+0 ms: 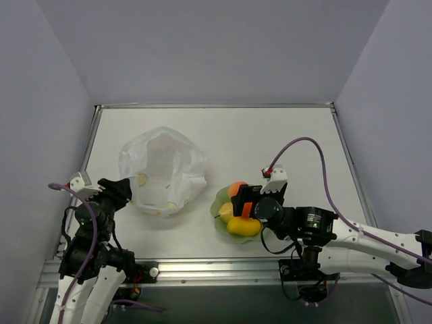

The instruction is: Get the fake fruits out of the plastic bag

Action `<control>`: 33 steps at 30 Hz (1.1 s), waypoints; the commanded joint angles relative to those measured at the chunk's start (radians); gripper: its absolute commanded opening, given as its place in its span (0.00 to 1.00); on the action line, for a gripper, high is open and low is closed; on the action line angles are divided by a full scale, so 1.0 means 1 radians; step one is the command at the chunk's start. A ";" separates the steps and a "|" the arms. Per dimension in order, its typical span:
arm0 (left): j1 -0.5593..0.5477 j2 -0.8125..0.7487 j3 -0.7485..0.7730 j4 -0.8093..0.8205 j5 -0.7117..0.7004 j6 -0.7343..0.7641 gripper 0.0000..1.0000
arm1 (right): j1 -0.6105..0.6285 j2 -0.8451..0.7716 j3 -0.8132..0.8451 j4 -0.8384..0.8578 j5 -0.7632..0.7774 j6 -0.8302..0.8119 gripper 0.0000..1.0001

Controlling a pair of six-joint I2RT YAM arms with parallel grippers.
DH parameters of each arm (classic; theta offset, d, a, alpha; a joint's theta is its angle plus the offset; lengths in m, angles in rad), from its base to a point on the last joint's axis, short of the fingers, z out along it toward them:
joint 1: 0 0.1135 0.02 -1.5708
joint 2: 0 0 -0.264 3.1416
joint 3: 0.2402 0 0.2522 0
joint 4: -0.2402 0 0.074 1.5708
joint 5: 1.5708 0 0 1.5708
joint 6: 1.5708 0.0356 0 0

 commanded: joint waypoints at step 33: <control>-0.013 -0.044 0.497 -0.464 0.021 0.308 0.94 | 0.054 -0.466 0.104 -0.035 0.446 -0.282 1.00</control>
